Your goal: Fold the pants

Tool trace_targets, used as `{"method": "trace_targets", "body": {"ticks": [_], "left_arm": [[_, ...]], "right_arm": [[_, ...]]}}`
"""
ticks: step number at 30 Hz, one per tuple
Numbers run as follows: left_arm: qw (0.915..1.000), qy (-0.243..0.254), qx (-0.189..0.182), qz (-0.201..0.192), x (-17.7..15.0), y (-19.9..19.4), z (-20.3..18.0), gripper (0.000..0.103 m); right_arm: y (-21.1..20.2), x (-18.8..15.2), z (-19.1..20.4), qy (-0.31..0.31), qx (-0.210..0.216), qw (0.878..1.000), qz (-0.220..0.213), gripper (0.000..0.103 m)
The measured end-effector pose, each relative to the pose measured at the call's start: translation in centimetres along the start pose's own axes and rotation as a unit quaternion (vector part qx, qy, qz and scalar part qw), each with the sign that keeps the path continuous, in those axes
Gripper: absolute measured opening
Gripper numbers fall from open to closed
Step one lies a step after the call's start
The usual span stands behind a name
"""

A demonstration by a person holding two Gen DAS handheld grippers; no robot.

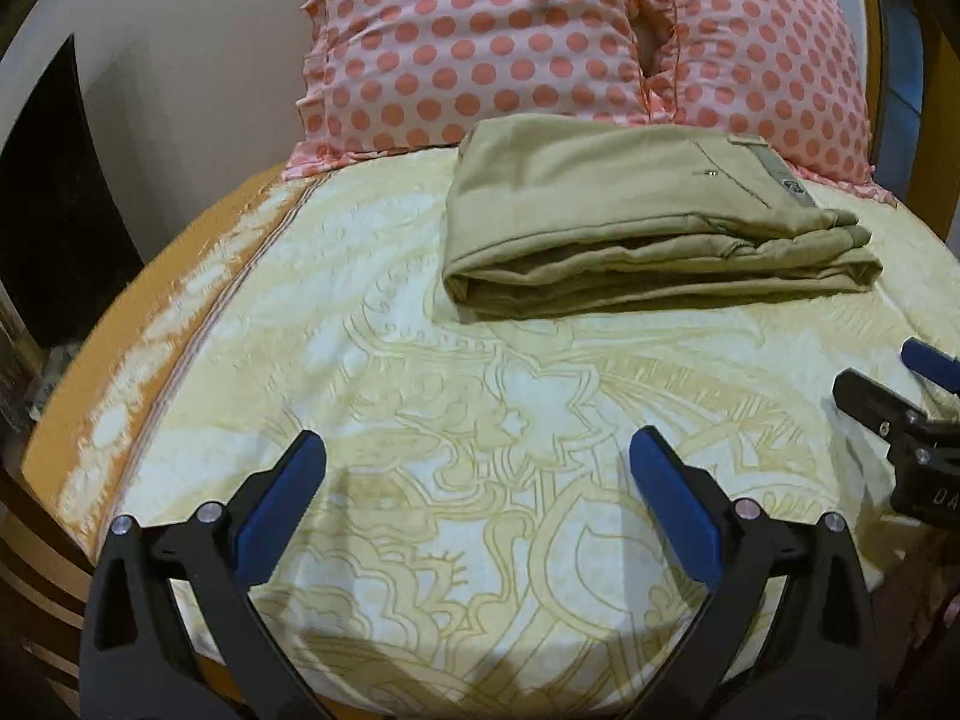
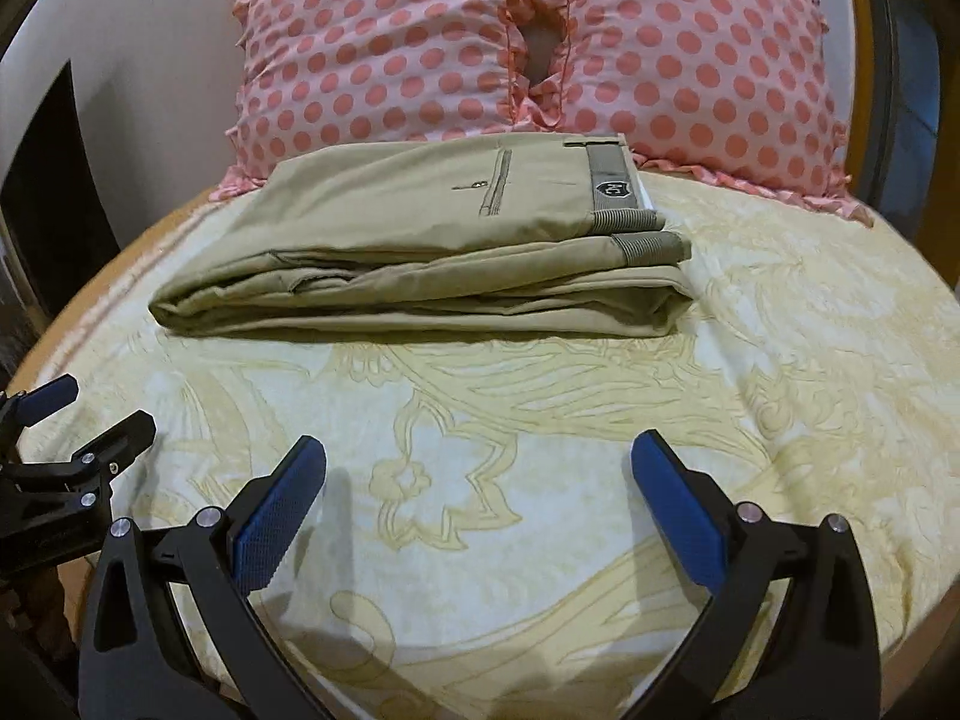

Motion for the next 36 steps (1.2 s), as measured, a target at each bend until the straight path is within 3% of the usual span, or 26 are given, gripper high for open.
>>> {"method": "trace_targets", "body": {"ticks": [4,15,36], "left_arm": [[0.9992,-0.027,-0.025,-0.011,-0.39,0.14,0.42,0.101],[0.9989,-0.018,-0.027,-0.033,-0.65,0.16,-0.10,0.101],[0.9989,-0.017,-0.027,-0.035,-0.68,0.05,-0.16,0.101]], "right_arm": [[-0.36,-0.67,0.43,-0.016,-0.025,0.999,-0.013,0.102],[-0.53,-0.91,0.09,0.006,-0.038,0.999,-0.035,0.102],[-0.55,-0.94,-0.15,0.006,-0.038,0.999,-0.039,0.102]]}}
Point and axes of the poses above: each gripper's, at about its wrist camera, not at the fingertips, and y roughly the way its jaws point, z to its left, x to its top, the point moved 9 cm from there along y, roughly the way its jaws point, and after that the axes turned 15 degrees about -x, right-handed, at the moved point
